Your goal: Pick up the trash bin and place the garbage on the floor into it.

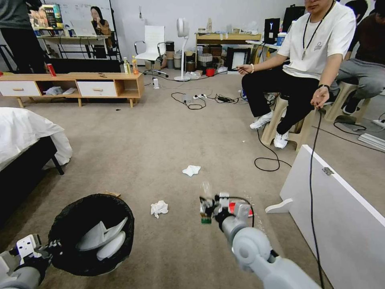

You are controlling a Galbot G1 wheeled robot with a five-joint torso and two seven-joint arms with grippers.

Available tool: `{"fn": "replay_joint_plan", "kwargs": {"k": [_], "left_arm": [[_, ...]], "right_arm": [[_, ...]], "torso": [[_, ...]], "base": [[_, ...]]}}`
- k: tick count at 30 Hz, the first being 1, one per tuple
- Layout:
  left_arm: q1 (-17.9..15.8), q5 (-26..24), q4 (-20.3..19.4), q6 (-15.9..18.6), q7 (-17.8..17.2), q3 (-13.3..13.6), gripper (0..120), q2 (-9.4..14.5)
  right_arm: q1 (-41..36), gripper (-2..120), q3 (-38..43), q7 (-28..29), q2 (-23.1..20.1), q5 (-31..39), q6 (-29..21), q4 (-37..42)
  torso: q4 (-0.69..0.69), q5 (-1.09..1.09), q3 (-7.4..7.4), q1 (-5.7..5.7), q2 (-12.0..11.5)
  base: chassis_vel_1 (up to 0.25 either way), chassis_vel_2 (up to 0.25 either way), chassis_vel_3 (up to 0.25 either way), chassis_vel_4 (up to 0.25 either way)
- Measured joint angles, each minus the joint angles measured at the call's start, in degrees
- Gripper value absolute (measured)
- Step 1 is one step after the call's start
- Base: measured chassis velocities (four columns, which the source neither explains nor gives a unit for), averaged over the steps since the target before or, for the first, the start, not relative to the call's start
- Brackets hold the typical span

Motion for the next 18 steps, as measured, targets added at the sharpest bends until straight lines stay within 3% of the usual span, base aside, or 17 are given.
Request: {"fn": "replay_joint_plan", "kwargs": {"k": [7, 9, 18], "left_arm": [[0.55, -1.11, -1.01, 0.0, -0.36, 0.94, 3, 1.73], [0.65, -1.06, -1.03, 0.0, -0.37, 1.9, 3, 2.39], [0.59, -0.86, -1.23, 0.0, -0.47, 4.54, 3, 3.46]], "right_arm": [[6.72, 28, -3.67, -3.92, -2.23, 2.36, 4.48, 5.43], [12.46, 28, -6.16, -4.92, -2.69, 6.14, 5.92, 7.19], [22.62, 28, -11.97, -7.83, -0.29, 12.63, 8.73, 7.02]], "torso": [[0.01, 0.0, 0.0, 0.0, 0.0], [0.03, -0.01, 0.0, 0.0, 0.0], [0.01, -0.02, 0.0, 0.0, 0.0]], "base": [[0.0, 0.0, 0.0, 0.0], [0.0, 0.0, 0.0, 0.0], [0.0, 0.0, 0.0, 0.0]]}}
